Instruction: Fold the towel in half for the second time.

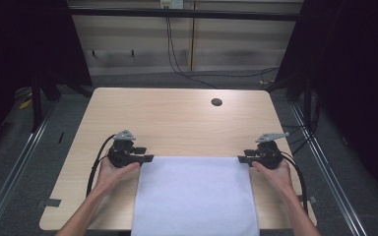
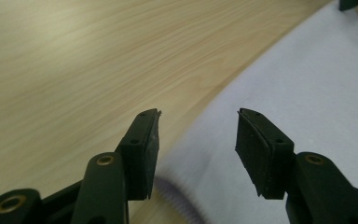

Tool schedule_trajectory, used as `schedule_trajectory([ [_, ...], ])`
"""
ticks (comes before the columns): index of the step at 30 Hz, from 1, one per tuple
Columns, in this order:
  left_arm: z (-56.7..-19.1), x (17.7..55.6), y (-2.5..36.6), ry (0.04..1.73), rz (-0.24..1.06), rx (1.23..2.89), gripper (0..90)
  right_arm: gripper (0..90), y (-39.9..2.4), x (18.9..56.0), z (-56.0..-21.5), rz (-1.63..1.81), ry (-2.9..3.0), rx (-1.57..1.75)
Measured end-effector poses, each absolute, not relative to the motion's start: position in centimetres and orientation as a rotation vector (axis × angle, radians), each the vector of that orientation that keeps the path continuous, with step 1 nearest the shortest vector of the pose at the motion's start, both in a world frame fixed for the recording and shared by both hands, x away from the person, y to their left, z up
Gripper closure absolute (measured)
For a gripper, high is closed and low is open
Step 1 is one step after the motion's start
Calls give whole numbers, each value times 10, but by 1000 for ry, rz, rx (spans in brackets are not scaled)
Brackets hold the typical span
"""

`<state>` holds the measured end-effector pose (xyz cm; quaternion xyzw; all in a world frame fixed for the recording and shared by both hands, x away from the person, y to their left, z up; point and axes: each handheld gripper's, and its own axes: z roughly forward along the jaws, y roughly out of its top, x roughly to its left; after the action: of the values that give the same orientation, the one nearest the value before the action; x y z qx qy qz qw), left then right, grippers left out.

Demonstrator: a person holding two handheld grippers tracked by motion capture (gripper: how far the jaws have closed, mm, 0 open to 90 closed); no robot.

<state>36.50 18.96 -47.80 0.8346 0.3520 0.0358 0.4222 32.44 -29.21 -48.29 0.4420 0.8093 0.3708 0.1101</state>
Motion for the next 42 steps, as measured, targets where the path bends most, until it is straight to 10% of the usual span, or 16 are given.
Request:
schedule_trajectory([
  [24, -495, 385, 206, 839, -20, 2098, 448, 835, -290, 319, -501, 1084, 2437, 1286],
  [42, -499, 375, 194, 769, -36, 2189, 829, 848, -290, 320, -501, 1093, 2442, 1297],
])
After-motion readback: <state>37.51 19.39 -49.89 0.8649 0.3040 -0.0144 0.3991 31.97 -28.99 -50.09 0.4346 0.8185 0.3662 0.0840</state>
